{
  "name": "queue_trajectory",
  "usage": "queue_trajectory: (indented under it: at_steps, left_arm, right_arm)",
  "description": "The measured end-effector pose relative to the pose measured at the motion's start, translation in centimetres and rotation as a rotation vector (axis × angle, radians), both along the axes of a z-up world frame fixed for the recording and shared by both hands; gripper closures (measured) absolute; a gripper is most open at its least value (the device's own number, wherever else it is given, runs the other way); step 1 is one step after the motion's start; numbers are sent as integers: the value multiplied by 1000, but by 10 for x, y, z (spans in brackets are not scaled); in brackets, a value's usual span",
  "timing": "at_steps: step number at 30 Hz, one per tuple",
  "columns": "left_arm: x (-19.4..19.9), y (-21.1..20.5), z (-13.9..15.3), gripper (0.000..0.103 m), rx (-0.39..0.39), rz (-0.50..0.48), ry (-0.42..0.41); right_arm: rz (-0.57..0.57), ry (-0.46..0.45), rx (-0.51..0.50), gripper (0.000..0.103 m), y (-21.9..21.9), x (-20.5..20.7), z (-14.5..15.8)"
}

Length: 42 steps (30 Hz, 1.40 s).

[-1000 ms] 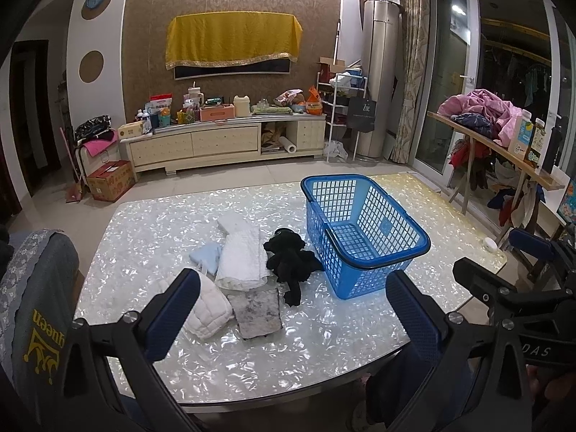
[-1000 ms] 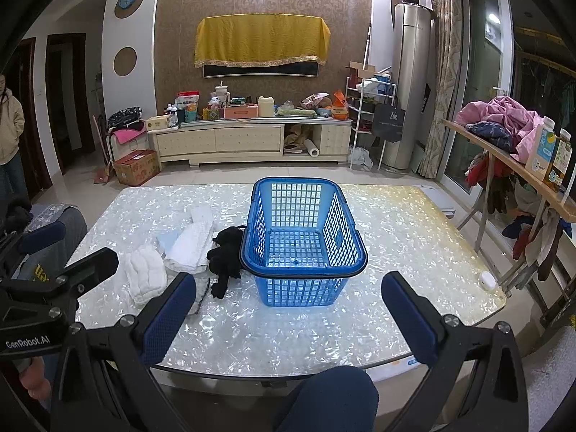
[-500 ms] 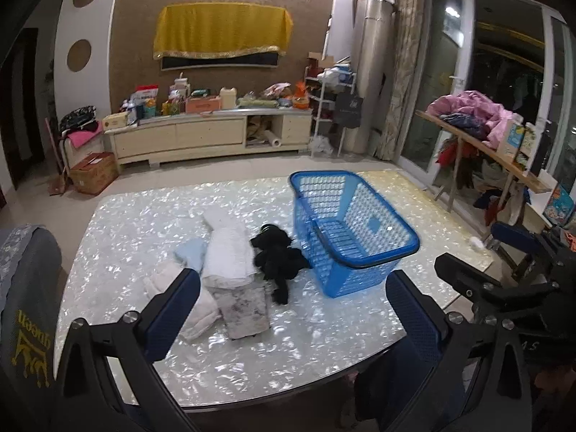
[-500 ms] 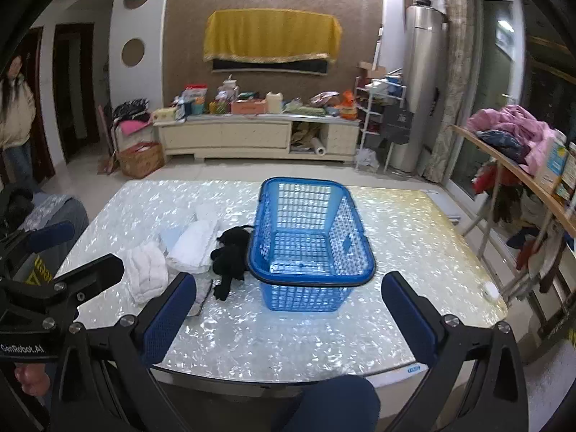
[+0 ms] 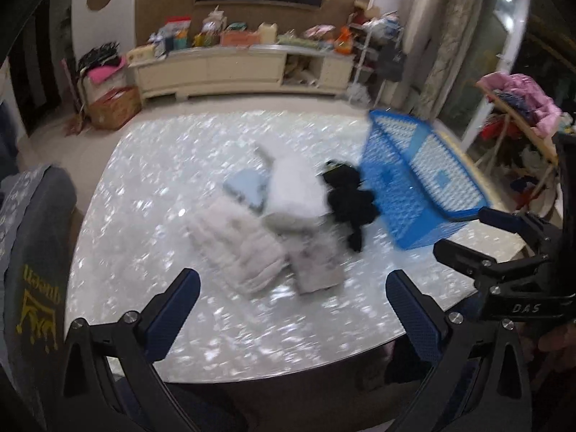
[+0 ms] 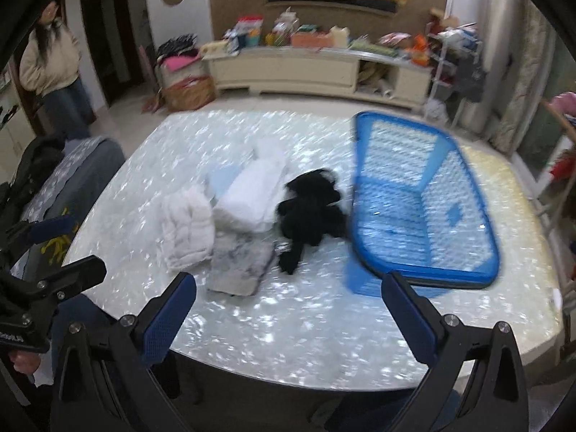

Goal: Organize soft objects
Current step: 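Grasp the grey cloth with the right gripper while the left grasps the white quilted towel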

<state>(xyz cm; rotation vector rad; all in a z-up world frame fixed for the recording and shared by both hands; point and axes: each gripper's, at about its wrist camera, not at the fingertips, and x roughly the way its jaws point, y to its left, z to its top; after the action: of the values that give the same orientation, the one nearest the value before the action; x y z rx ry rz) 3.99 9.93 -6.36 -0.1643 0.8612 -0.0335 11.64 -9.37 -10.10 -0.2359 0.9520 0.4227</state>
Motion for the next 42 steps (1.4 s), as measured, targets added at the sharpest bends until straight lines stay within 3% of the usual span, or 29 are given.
queue_trajectory:
  at_steps: [11,22,24,36,39,42]
  left_arm:
    - [21,54,-63,1,7,84,196]
    - [53,73,-114,1,-74,63,332]
    - [60,75,-119,1,-79,56,344]
    - [119,87,-140,1,9,-68,381]
    - [132,89,-145,1,38,-93,389]
    - [141,87,-151,1,59,-131,401]
  right_arm:
    - [75,164,-50,2,53,28,-56]
    - [40,388,-78,31,63,58,-116]
    - [20,418,-80,32,61,62,-123]
    - [14,382,-163,36,69,76,-130]
    - [25,369,-171,43,76,79,-134]
    - [58,364,-165,61,87,76,-134]
